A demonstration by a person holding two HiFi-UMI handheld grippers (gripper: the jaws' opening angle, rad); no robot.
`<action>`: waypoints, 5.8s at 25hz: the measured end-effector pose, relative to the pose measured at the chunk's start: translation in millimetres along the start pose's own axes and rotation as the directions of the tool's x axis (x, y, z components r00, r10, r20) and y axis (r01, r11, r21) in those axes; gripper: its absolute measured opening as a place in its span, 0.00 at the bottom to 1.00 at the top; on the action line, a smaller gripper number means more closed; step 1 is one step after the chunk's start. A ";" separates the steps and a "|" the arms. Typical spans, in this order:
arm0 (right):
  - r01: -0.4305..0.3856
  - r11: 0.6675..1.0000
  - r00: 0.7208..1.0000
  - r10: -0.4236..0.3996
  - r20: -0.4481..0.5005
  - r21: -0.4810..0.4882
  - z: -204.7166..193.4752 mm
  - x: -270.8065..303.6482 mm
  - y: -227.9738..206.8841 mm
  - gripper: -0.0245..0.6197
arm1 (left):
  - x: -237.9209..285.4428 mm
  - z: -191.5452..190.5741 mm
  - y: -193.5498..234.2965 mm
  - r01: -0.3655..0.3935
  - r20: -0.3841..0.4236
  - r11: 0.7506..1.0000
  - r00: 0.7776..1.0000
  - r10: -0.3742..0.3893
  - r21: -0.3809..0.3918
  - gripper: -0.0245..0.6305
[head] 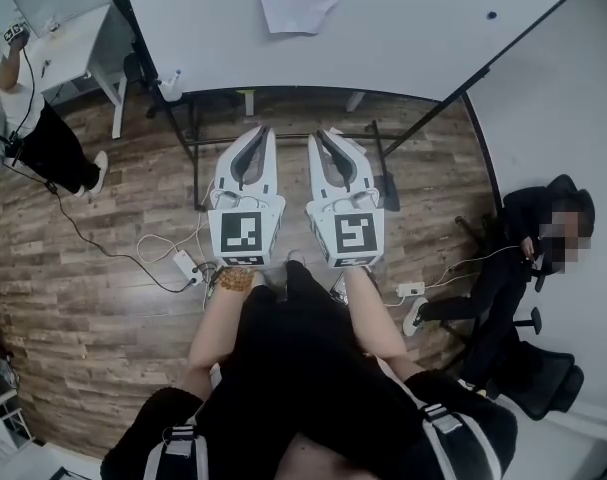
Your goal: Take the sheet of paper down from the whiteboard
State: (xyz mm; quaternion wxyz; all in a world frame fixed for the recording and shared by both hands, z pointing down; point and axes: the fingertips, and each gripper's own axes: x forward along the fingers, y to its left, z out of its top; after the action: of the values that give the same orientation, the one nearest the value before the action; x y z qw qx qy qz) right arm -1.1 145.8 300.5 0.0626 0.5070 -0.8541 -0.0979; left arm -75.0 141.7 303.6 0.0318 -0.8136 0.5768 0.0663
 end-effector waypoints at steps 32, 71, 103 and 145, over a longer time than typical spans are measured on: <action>-0.153 0.983 0.985 0.143 0.098 0.103 -45.4 121.1 -164.6 0.04 | 191.7 -37.1 -20.2 -0.079 -0.087 0.986 0.992 0.092 0.148 0.06; -0.087 0.988 0.981 0.107 0.164 -0.126 -12.4 289.2 -170.0 0.04 | 310.9 -44.6 97.7 0.078 0.007 0.996 0.997 -0.078 0.034 0.06; 0.075 0.980 0.979 -0.038 0.199 -0.184 -4.6 340.0 -188.4 0.04 | 316.5 -83.1 157.1 0.248 -0.021 0.968 0.968 -0.249 -0.037 0.12; 0.162 0.963 0.970 -0.115 0.214 -0.216 10.5 332.3 -195.7 0.04 | 349.4 -112.7 154.6 0.250 -0.095 0.961 0.960 -0.262 -0.121 0.06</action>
State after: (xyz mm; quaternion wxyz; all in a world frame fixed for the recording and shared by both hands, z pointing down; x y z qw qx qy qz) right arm 5.0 -236.4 247.6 0.0282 0.5426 -0.8010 -0.2514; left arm -98.8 -250.6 368.4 -0.0359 -0.8844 0.4629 0.0476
